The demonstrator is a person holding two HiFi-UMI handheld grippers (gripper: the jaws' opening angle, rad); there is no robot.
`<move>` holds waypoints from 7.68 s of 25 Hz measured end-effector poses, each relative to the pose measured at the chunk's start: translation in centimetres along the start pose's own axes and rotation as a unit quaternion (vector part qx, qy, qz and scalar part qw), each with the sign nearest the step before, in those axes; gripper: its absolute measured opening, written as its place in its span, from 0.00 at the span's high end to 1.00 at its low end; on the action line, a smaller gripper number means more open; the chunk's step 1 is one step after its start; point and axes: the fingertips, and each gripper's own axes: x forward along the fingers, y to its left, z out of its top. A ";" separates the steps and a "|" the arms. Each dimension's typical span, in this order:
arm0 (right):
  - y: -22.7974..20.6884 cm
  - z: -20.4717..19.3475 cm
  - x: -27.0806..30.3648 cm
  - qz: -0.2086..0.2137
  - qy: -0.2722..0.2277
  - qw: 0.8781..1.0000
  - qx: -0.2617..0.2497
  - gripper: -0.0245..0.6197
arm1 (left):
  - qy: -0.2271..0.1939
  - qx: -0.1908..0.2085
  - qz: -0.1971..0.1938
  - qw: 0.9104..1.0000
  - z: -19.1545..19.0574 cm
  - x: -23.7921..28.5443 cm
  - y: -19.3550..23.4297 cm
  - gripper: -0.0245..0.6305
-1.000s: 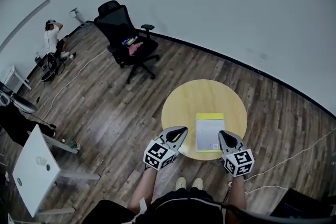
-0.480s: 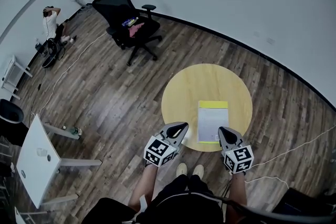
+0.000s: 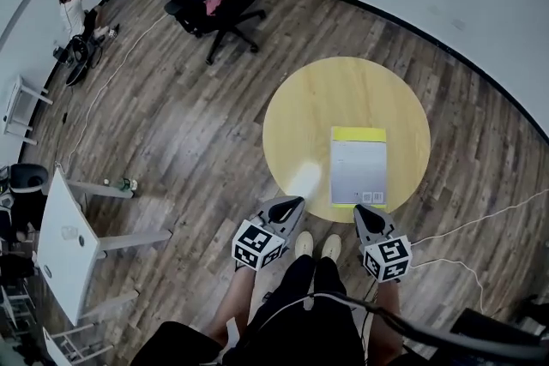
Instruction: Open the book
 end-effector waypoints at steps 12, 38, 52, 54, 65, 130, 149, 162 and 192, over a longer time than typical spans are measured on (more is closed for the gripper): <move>0.6 -5.8 1.9 0.010 0.039 0.999 0.017 0.95 | 0.028 -0.036 -0.003 0.999 -6.2 0.3 -0.3 0.96; 2.1 -5.9 9.9 0.026 0.071 0.997 0.020 0.95 | 0.013 -0.064 0.047 0.997 -6.9 -3.4 3.5 0.96; 0.5 -9.7 11.1 -0.032 0.143 0.989 0.023 0.63 | 0.014 -0.078 0.044 0.996 -7.7 -3.3 4.5 0.96; 0.4 -10.2 11.1 -0.037 0.147 0.988 0.022 0.63 | 0.015 -0.081 0.043 0.996 -8.0 -3.3 4.4 0.96; 0.2 -11.1 11.5 -0.055 0.151 0.987 0.023 0.63 | 0.022 -0.092 0.044 0.994 -9.3 -3.4 4.8 0.96; -4.1 -4.1 2.3 -0.143 0.065 0.986 0.052 0.95 | -0.002 -0.014 -0.032 0.999 -0.8 0.2 -0.4 0.96; -14.6 -3.3 -9.1 -0.237 0.000 0.964 0.120 0.95 | 0.012 0.050 -0.119 0.992 4.2 8.7 -10.5 0.96; -20.0 -7.7 -9.4 -0.229 0.030 0.960 0.160 0.95 | 0.047 0.048 -0.128 0.989 3.5 14.5 -13.1 0.96; -27.0 -16.5 -6.3 -0.214 0.087 0.949 0.213 0.95 | 0.119 0.034 -0.130 0.984 -2.9 22.3 -12.4 0.96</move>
